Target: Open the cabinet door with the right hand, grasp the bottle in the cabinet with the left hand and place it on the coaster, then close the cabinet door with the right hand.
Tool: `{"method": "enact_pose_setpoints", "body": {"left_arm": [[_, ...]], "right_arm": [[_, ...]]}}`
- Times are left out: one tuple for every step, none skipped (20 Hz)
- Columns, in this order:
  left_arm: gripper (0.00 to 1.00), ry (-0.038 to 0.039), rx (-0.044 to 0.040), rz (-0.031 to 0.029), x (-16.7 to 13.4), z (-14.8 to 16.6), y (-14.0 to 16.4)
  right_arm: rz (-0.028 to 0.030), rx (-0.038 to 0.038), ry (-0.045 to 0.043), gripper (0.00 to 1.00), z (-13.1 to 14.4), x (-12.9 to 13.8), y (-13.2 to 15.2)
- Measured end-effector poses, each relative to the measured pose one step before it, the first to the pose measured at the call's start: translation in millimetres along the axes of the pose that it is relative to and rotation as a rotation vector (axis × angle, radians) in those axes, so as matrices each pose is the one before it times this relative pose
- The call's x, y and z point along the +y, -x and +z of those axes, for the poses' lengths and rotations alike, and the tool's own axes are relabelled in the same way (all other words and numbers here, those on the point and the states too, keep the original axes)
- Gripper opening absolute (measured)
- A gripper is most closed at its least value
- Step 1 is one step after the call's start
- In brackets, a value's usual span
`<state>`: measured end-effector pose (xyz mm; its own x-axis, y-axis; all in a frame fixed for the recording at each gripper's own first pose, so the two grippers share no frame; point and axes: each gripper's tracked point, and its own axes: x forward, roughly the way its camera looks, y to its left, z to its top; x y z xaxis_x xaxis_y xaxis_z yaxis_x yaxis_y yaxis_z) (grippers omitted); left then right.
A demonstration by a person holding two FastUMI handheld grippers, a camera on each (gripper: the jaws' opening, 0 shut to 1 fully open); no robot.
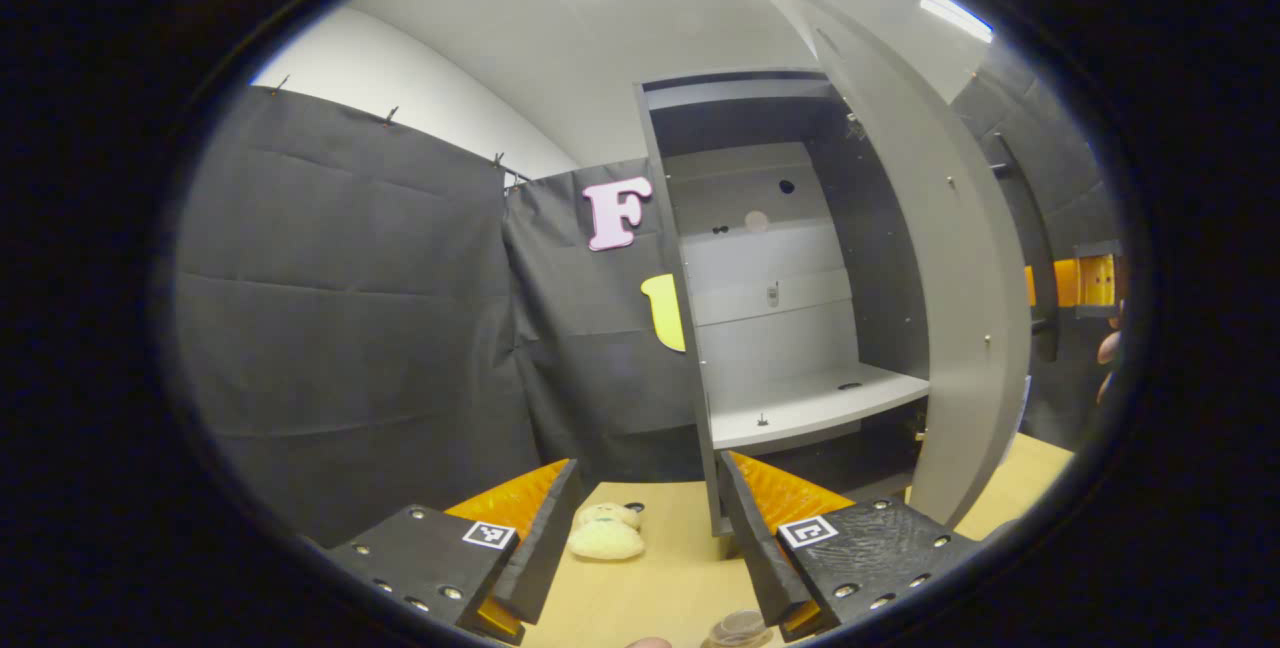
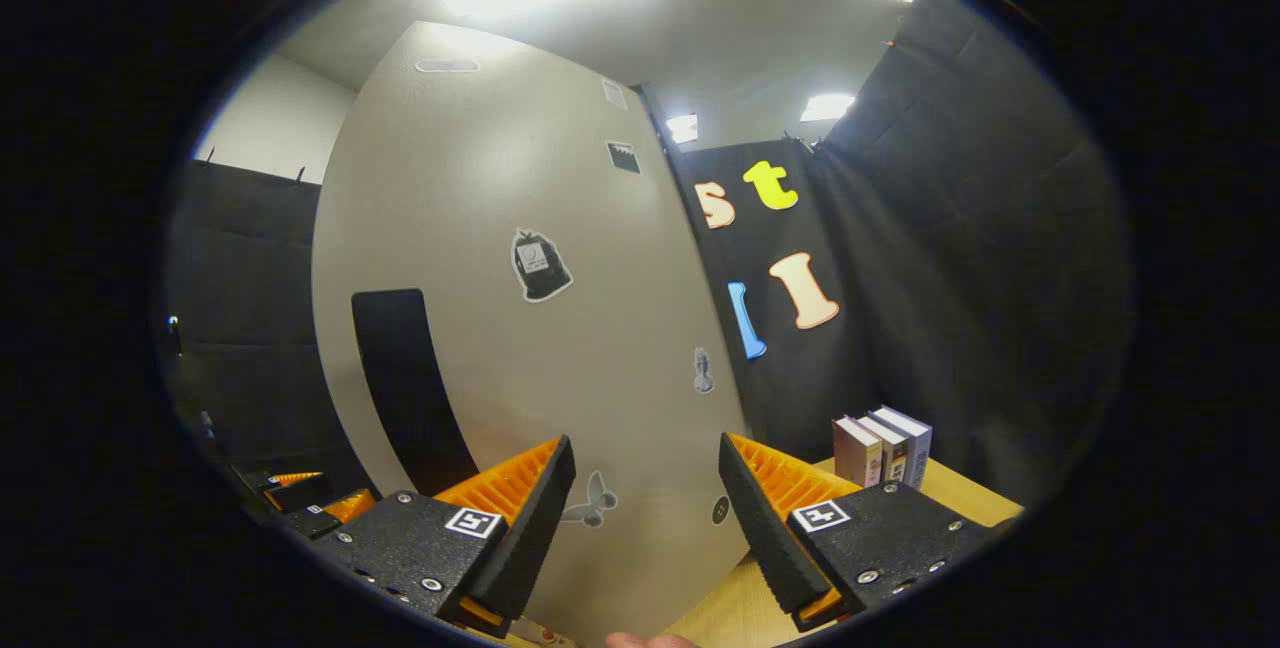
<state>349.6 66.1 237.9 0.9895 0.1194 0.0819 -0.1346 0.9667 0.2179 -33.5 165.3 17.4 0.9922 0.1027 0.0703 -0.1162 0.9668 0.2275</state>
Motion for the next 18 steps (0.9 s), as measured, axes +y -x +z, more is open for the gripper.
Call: {"method": "enact_pose_setpoints", "body": {"left_arm": [[0.8,-0.00131,-0.00009,0.01029,3.08,0.22,2.24],[0.8,-0.00118,0.00073,0.00867,6.83,-0.56,1.43],[0.8,-0.0005,0.0008,0.00496,3.16,0.45,1.56],[0.8,-0.00134,-0.00139,0.00468,2.41,-0.04,1.36],[0.8,-0.00201,-0.00157,0.00407,1.53,-0.18,1.14],[0.8,-0.00083,0.00086,0.00042,0.96,-0.64,-1.55],[0.8,0.0022,0.00135,-0.00141,-1.14,-0.61,-2.72],[0.8,0.0051,-0.00032,-0.00363,-2.1,0.28,-0.97],[0.8,0.00224,0.00306,-0.00595,-2.93,-0.66,-1.5],[0.8,0.00256,-0.00024,-0.00807,-3.63,0.97,-1.69],[0.8,0.00307,-0.00004,-0.01195,-5.72,0.75,-3.7],[0.8,0.00487,0.00466,-0.0144,-6.86,0.17,-2.71],[0.8,0.01211,0.00337,-0.02152,-8.24,1.27,-3.85],[0.8,0.01372,0.00189,-0.02182,-8.26,0.93,-2.45],[0.8,0.01254,0.00305,-0.02295,-9.58,0.96,-2.41],[0.8,0.01027,0.00119,-0.02386,-10.35,3.06,-1.87],[0.8,0.006,-0.00098,-0.02227,-10.37,2.43,-0.36],[0.8,-0.0001,-0.00184,-0.01889,-9.15,1.27,-2.19]], "right_arm": [[0.01219,0.03698,0.00949,0.9,-13.19,7.8,-4.08],[0.01884,0.03843,0.00881,0.9,-13.32,8.24,-3.62],[0.02571,0.04383,0.00533,0.9,-13.52,8.41,-3.13],[0.0205,0.04682,0.01002,0.9,-13.68,7.98,-1.95],[0.00788,0.03838,0.01435,0.9,-9.34,2.32,-0.42],[-0.00227,0.02249,0.01444,0.9,-5.15,-1.24,-0.67],[-0.00917,0.00839,0.0087,0.9,-2.61,-3.93,0.96],[-0.01244,0.00229,0.00342,0.9,0.03,-5.75,-1.07],[-0.01025,-0.00266,0.00216,0.9,1.9,-6.78,1.31],[-0.01557,-0.00576,0.0037,0.91,2.08,-7.54,0.87],[-0.02088,-0.00854,0.00559,0.91,3.89,-8.84,1.16],[-0.0196,-0.00848,0.00462,0.91,2.89,-7.83,-0.53],[-0.01793,-0.01044,0.00198,0.91,3.44,-6.9,0.64],[-0.01561,-0.01063,0.00381,0.91,2.5,-5.18,-0.82],[-0.0149,-0.01091,0.00719,0.92,2.91,-4.62,0.45],[-0.01621,-0.01231,0.01225,0.92,3.53,-4.06,-0.04],[-0.01157,-0.017,0.01326,0.92,4.72,-3.48,2.2],[-0.00912,-0.01697,0.01435,0.92,3.55,-2.97,1.79]]}}
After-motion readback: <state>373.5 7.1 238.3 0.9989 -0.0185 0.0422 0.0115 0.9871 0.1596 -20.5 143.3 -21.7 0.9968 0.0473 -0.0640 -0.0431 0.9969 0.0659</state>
